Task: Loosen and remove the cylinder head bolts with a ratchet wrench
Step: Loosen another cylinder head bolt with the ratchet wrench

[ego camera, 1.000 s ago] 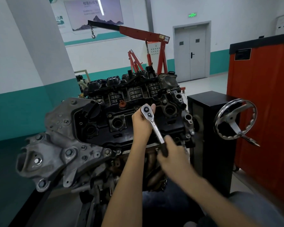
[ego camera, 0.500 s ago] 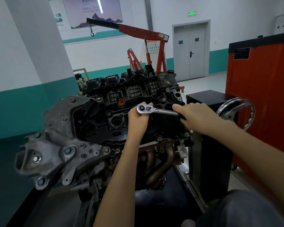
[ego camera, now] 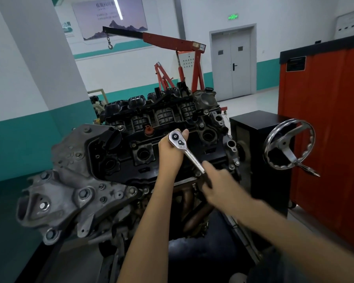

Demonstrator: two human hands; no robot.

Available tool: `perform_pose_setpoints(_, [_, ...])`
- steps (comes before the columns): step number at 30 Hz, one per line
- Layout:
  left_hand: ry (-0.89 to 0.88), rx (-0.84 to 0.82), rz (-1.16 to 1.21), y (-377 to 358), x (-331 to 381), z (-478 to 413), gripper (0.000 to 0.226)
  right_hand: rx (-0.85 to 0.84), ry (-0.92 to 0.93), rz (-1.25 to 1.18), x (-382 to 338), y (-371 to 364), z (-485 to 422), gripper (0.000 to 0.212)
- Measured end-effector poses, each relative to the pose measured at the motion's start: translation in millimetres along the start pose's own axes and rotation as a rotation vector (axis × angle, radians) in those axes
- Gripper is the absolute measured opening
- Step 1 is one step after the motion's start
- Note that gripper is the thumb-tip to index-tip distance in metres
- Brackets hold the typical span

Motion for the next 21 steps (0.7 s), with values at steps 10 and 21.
perform_pose_setpoints(10, [-0.018, 0.056, 0.091, -0.6, 0.3, 6.0, 0.042, 0.093, 0.222, 0.530, 24.6, 54.8, -44.4, 0.026])
perform_pose_setpoints(21, [0.013, 0.018, 0.008, -0.4, -0.8, -0.8, 0.055, 0.091, -0.092, -0.214, -13.3, -29.7, 13.3, 0.026])
Point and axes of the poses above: each hand's wrist, its own z-axis away from the middle knuckle, its own y-axis out of the back of the hand, x = y × z, the point moved 5 cm from there along -z, towards the middle knuckle, and after that the axes turned 6 degrees about x, right-handed, at the moved point
